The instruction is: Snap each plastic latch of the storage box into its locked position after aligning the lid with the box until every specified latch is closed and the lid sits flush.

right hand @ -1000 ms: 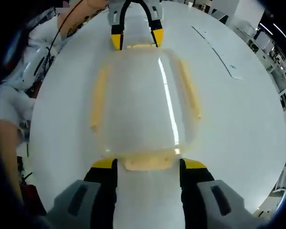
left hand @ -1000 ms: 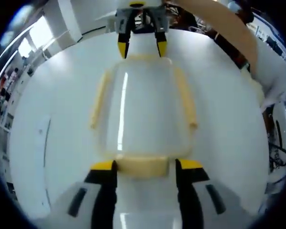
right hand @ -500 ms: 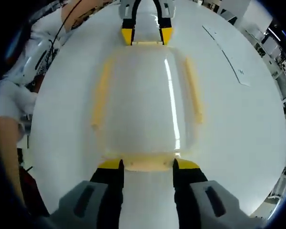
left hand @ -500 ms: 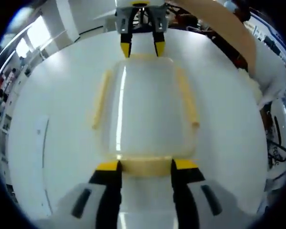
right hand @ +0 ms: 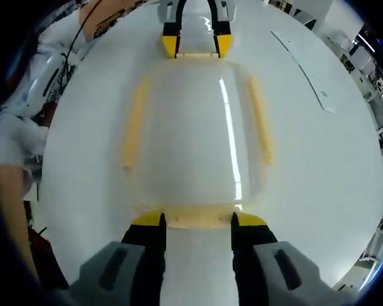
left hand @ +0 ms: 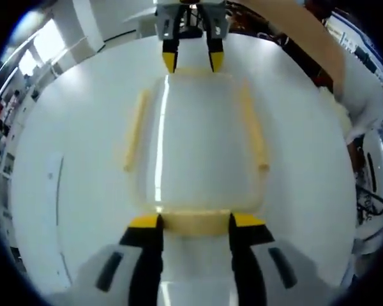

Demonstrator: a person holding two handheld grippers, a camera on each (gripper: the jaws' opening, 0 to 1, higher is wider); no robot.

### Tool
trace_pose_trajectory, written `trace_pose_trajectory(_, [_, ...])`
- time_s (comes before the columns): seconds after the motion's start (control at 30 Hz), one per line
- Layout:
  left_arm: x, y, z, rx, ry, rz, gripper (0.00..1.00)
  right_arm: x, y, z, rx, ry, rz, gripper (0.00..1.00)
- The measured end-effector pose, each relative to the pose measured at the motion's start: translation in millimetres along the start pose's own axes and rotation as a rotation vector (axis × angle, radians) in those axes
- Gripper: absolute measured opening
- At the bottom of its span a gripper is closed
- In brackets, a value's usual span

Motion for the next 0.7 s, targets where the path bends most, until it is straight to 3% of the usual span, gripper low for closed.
trace_pose_trajectory(0.47, [-3.1, 2.9, -5, 0.045, 0.008, 0.039, 0.40, 5, 3.2, 1, 0.012, -0.014, 0.018, 0.39])
trace_pose_trajectory(0.7, [-2.5, 6.9, -22, 0.051, 0.039, 0.080, 0.40, 10, 10.8, -21, -0.015, -0.049, 0.033, 0.39])
Point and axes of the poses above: the point that each gripper's makers call its tool centre point, and the gripper's own axes: z roughly forward along the fingers, x roughly to its left, y roughly out of its top, the point moved 8 cm from there along -z, roughly backward along the fingers, and after that the axes turned 10 degrees about -z, right-handed, at the moved point
